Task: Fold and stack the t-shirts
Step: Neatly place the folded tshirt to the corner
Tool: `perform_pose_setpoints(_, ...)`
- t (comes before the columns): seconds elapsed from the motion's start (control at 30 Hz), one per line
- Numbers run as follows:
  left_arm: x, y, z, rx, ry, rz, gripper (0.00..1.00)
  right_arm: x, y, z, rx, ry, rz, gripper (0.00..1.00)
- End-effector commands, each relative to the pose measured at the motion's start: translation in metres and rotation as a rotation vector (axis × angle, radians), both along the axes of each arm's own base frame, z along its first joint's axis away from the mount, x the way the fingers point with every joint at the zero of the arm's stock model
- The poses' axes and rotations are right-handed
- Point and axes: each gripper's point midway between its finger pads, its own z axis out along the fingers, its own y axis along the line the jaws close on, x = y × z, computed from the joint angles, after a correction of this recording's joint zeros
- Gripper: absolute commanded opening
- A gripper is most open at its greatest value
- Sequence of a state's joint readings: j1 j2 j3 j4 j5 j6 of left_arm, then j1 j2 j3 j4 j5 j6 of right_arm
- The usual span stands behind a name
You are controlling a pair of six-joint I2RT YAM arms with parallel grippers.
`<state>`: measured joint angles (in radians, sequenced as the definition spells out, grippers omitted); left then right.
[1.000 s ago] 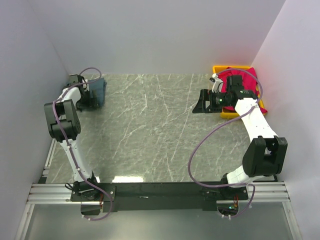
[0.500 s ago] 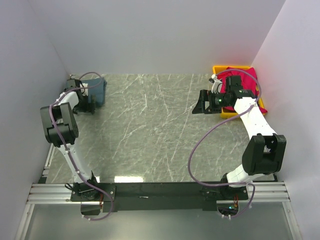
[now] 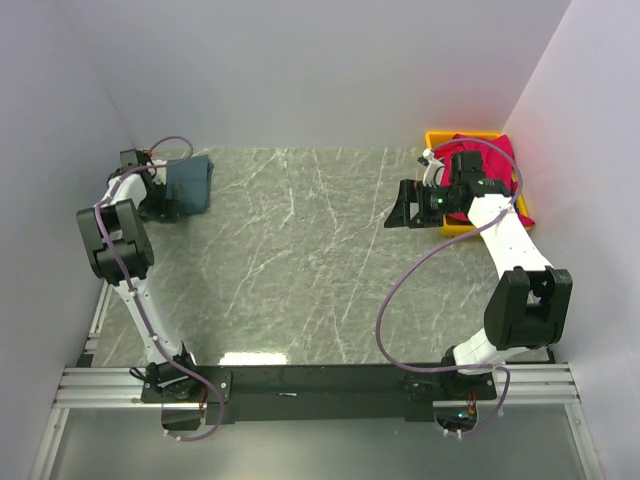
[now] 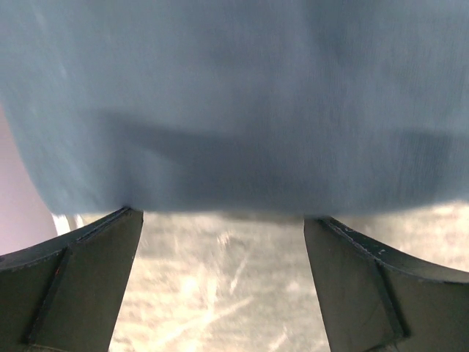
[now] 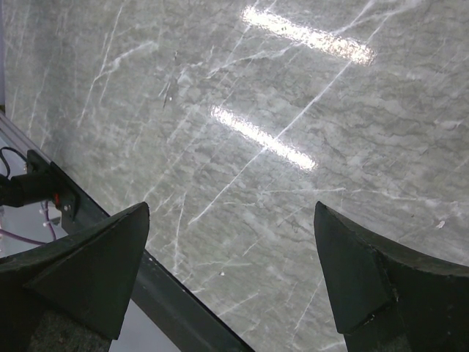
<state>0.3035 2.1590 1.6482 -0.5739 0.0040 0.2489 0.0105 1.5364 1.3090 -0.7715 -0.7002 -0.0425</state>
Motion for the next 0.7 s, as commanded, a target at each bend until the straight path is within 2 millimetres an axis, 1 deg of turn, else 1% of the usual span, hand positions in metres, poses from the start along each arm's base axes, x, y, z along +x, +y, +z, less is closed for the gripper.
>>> perform_pose_setpoints(0.0, -0.01, 0.001, -0.034, 0.005, 0.108, -0.045, 0.97, 0.009, -0.002, 0.01, -0.004, -0.033, -0.001, 0.99)
perform_pose_setpoints(0.03, -0.005, 0.003, -0.03, 0.011, 0.094, -0.052, 0.98, 0.009, -0.003, 0.01, -0.004, -0.031, -0.002, 0.99)
perform_pose_setpoints(0.1, 0.001, 0.003, -0.033, 0.015, 0.093, -0.059, 0.98, 0.009, -0.002, 0.009, -0.002, -0.03, 0.0, 0.99)
perform_pose_setpoints(0.13, 0.007, 0.006, -0.029, 0.021, 0.079, -0.06, 0.97, 0.009, -0.002, 0.008, -0.003, -0.028, 0.001, 0.99)
perform_pose_setpoints(0.17, 0.008, 0.006, -0.034, 0.018, 0.089, -0.061, 0.97, 0.009, -0.003, 0.007, -0.005, -0.025, -0.002, 0.99)
perform_pose_setpoints(0.2, 0.01, 0.006, -0.034, 0.017, 0.087, -0.063, 0.97, 0.01, -0.003, 0.007, -0.006, -0.028, -0.003, 0.99)
perform_pose_setpoints(0.23, 0.017, 0.006, -0.03, 0.019, 0.072, -0.061, 0.97, 0.009, -0.003, 0.006, -0.008, -0.024, -0.003, 0.99)
perform_pose_setpoints(0.27, 0.017, 0.006, -0.034, 0.018, 0.079, -0.062, 0.97, 0.009, -0.003, 0.006, -0.008, -0.024, -0.003, 0.99)
perform_pose_setpoints(0.33, 0.024, 0.003, -0.033, 0.023, 0.065, -0.074, 0.97, 0.01, -0.004, 0.005, -0.012, -0.022, -0.005, 0.99)
perform_pose_setpoints(0.47, 0.035, -0.004, -0.037, 0.028, 0.05, -0.089, 0.97, 0.01, -0.004, 0.004, -0.012, -0.019, -0.005, 0.99)
perform_pose_setpoints(0.5, 0.041, -0.007, -0.035, 0.03, 0.039, -0.094, 0.97, 0.01, -0.004, 0.003, -0.014, -0.016, -0.005, 0.99)
perform_pose_setpoints(0.57, 0.044, -0.008, -0.039, 0.028, 0.041, -0.093, 0.97, 0.01, -0.004, 0.002, -0.017, -0.013, -0.006, 1.0)
perform_pose_setpoints(0.6, 0.049, -0.009, -0.037, 0.03, 0.031, -0.095, 0.97, 0.01, -0.005, 0.002, -0.019, -0.016, -0.006, 1.0)
perform_pose_setpoints(0.67, 0.053, -0.009, -0.04, 0.029, 0.029, -0.093, 0.97, 0.01, -0.005, 0.001, -0.023, -0.012, -0.007, 1.0)
